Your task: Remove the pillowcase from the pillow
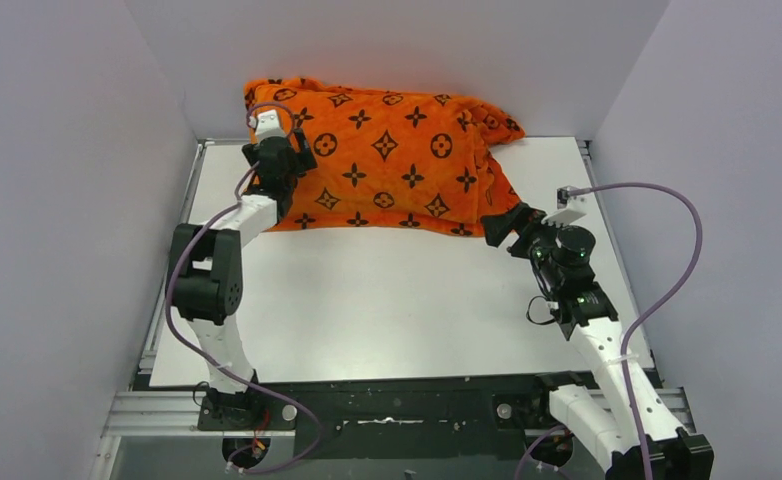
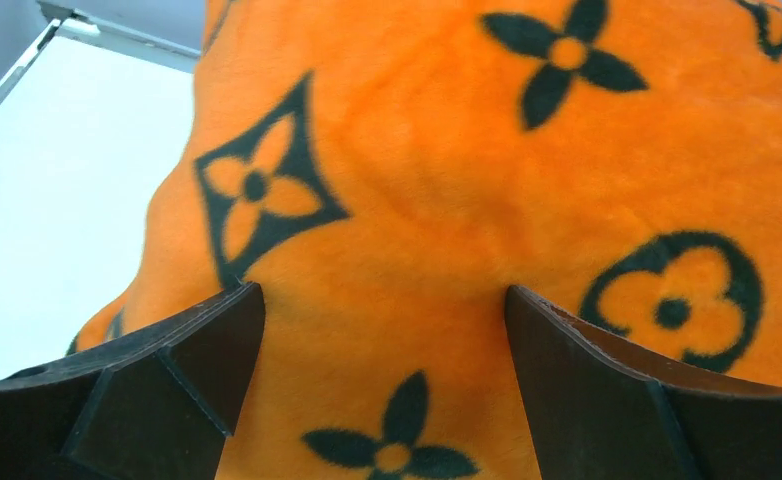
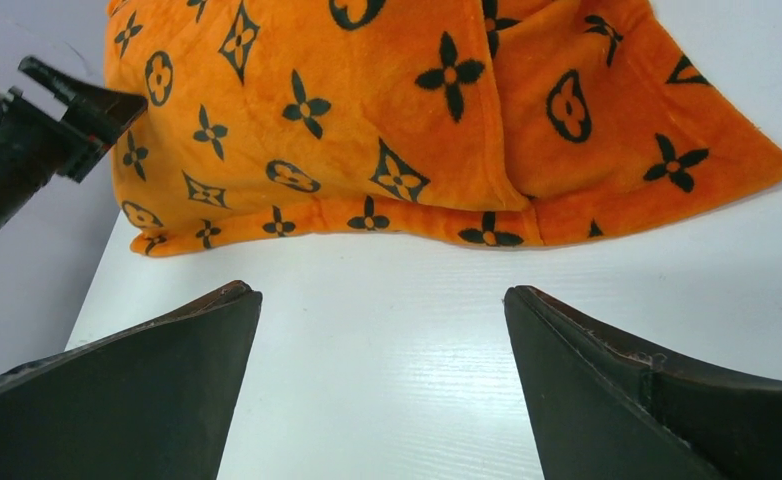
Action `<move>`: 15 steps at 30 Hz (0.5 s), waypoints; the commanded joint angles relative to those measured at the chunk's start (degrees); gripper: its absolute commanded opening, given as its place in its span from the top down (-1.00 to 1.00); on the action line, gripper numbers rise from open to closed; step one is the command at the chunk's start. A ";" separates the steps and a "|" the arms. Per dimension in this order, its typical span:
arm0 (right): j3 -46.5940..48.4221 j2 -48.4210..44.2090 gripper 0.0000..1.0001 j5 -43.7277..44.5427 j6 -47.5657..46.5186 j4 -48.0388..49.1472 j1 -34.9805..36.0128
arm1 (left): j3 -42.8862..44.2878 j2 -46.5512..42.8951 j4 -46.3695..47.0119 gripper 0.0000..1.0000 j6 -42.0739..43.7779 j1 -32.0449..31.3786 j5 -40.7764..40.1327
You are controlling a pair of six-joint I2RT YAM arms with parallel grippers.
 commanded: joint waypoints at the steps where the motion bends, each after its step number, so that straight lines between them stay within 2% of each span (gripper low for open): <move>1: -1.37 -2.74 -1.00 -2.71 0.10 2.12 0.48 | 11.41 3.33 -3.19 -0.83 6.08 -5.00 -5.80; 4: -1.58 -3.95 -1.00 -2.66 -0.94 0.61 0.45 | 13.04 6.49 -4.44 -0.86 5.34 -4.79 0.23; 5: -1.47 -4.15 -1.00 -2.78 -1.31 0.10 0.49 | 14.57 8.56 -5.41 -0.89 4.97 -4.40 4.59; 7: -1.34 -4.21 -1.00 -2.93 -2.00 -0.43 0.47 | 25.03 15.82 -14.67 -0.89 2.73 -2.37 16.14; 8: -1.20 -4.10 -1.00 -2.89 -2.22 -0.55 0.45 | 30.35 19.77 -21.97 -0.67 2.72 -1.78 21.48; 10: -0.65 -3.59 -1.00 -1.69 -2.97 -0.68 0.35 | 36.44 24.43 -29.09 1.00 4.55 -1.85 24.06; 13: 1.72 -1.16 -1.00 0.45 -4.82 -2.33 -0.62 | 32.66 22.51 -26.62 1.00 2.87 -0.17 19.04; 15: 4.16 2.73 -1.00 -1.25 -5.49 -1.74 -3.69 | 26.77 18.49 -21.27 1.00 -3.14 3.75 19.44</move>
